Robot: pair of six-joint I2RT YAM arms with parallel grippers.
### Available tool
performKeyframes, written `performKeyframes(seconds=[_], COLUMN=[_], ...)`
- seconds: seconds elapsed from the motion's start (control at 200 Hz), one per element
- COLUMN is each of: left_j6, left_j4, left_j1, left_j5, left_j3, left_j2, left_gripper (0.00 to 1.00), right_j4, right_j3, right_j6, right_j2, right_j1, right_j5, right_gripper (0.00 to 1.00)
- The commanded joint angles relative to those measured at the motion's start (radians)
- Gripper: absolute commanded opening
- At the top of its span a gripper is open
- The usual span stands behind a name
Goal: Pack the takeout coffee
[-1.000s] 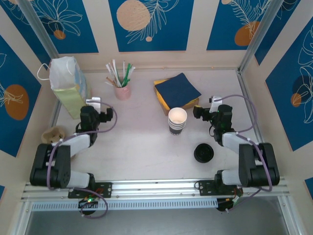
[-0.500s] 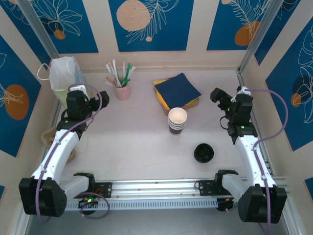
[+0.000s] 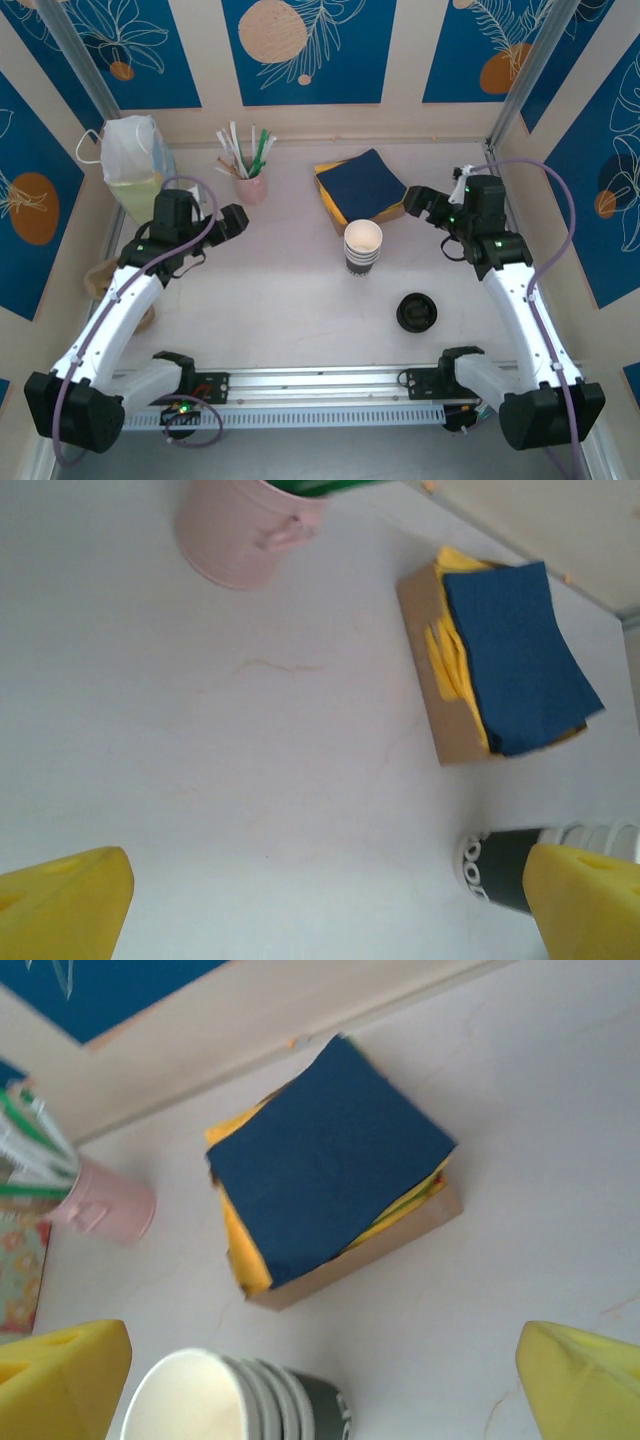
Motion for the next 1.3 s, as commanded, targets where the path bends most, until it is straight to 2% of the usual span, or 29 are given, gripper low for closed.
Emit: performKeyframes(seconds=[0.0,0.185,0.27,0.325,0.47,0.54,0.77,1.025,1.295], left_j6=[-0.033,-0.103,-0.106,-0.105,-0.075,-0.074,-0.052,-0.023,-0.02], left_j4=[-0.138,-0.174,-0.18,-0.19,-0.214,-0.224,-0.212,-0.203,-0.183], left_j1=[-0.105,-0.252,-0.326,-0.364,-0.433,-0.446,-0.46,-0.461,-0.46], left_j5=[-0.101,-0.134,-0.175,-0.185,-0.195,-0.202,-0.198,-0.176,-0.163], left_j3=[0.073,0.112,0.139,0.159,0.209,0.223,0.234,0.225,0.197], left_j2=[0.004,0.061,0.095,0.122,0.183,0.198,0.205,0.189,0.151], left_gripper=[1.0,1.0,1.0,1.0,1.0,1.0,1.0,1.0,1.0], right_j4=[-0.147,-0.302,-0.356,-0.376,-0.436,-0.457,-0.508,-0.486,-0.48], right_j3=[0.077,0.184,0.214,0.226,0.26,0.274,0.287,0.261,0.306], right_j6=[-0.098,-0.112,-0.101,-0.1,-0.096,-0.099,-0.067,-0.059,-0.061], right_j2=[0.035,0.122,0.153,0.171,0.235,0.27,0.339,0.36,0.427], right_j1=[0.063,0.121,0.154,0.179,0.238,0.253,0.273,0.274,0.274], right_j5=[0.011,-0.074,-0.082,-0.092,-0.098,-0.103,-0.029,-0.019,0.0], right_gripper=[0.98,0.63,0.6,0.54,0.49,0.41,0.38,0.32,0.3])
